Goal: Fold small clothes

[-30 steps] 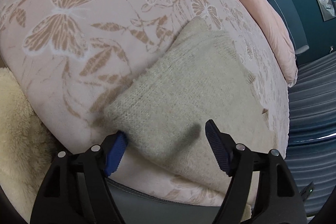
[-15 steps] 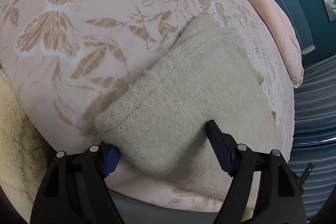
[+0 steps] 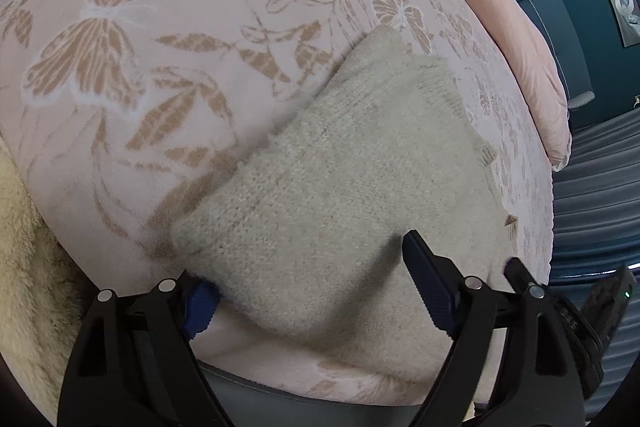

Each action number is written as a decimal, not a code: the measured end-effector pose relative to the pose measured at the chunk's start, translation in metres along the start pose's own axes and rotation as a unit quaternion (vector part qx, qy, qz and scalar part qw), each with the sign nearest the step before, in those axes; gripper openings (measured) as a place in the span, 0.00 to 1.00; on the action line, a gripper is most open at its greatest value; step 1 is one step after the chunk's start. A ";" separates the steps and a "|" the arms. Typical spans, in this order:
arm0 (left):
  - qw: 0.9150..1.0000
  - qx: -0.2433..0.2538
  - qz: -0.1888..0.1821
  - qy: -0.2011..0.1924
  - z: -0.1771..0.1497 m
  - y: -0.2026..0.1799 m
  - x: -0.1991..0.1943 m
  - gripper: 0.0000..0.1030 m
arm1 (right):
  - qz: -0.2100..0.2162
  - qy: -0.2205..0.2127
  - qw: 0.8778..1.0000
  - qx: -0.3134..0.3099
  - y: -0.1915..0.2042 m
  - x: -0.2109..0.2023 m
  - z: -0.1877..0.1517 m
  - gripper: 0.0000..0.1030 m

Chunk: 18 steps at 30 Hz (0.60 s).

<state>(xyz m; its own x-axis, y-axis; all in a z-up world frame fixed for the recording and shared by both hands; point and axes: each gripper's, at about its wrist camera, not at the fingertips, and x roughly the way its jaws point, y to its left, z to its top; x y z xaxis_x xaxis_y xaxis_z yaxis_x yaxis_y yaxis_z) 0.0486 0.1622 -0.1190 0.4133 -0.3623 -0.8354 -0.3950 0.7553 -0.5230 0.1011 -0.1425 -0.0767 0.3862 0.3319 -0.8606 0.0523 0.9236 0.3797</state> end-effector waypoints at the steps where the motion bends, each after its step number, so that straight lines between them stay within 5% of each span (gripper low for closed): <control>1: 1.000 -0.001 -0.002 0.001 0.000 0.001 0.000 0.79 | -0.012 0.031 0.999 0.003 -0.002 0.022 0.000 0.06; 7: 1.000 -0.005 -0.005 0.007 0.004 -0.003 0.002 0.77 | 0.021 0.037 0.998 0.049 -0.018 0.039 -0.001 0.03; 10: 0.999 -0.003 -0.031 0.014 0.009 -0.008 0.000 0.33 | 0.024 0.032 0.999 0.036 -0.018 0.038 -0.002 0.03; 12: 0.999 0.006 -0.044 0.014 0.010 -0.019 -0.007 0.22 | 0.025 0.027 0.999 0.036 -0.018 0.037 -0.004 0.03; 15: 0.995 0.088 -0.050 -0.021 0.005 -0.059 -0.033 0.17 | 0.038 0.019 0.998 0.043 -0.024 0.032 -0.006 0.03; 18: 0.980 0.181 -0.065 -0.050 -0.008 -0.115 -0.061 0.15 | 0.066 0.010 0.996 0.066 -0.032 0.010 -0.007 0.13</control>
<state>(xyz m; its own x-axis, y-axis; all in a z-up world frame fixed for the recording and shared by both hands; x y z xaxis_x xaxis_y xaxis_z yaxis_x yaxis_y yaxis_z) 0.0619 0.0930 -0.0094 0.5260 -0.4275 -0.7352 -0.0238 0.8567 -0.5152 0.0974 -0.1670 -0.0997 0.3803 0.4527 -0.8065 0.1237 0.8393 0.5295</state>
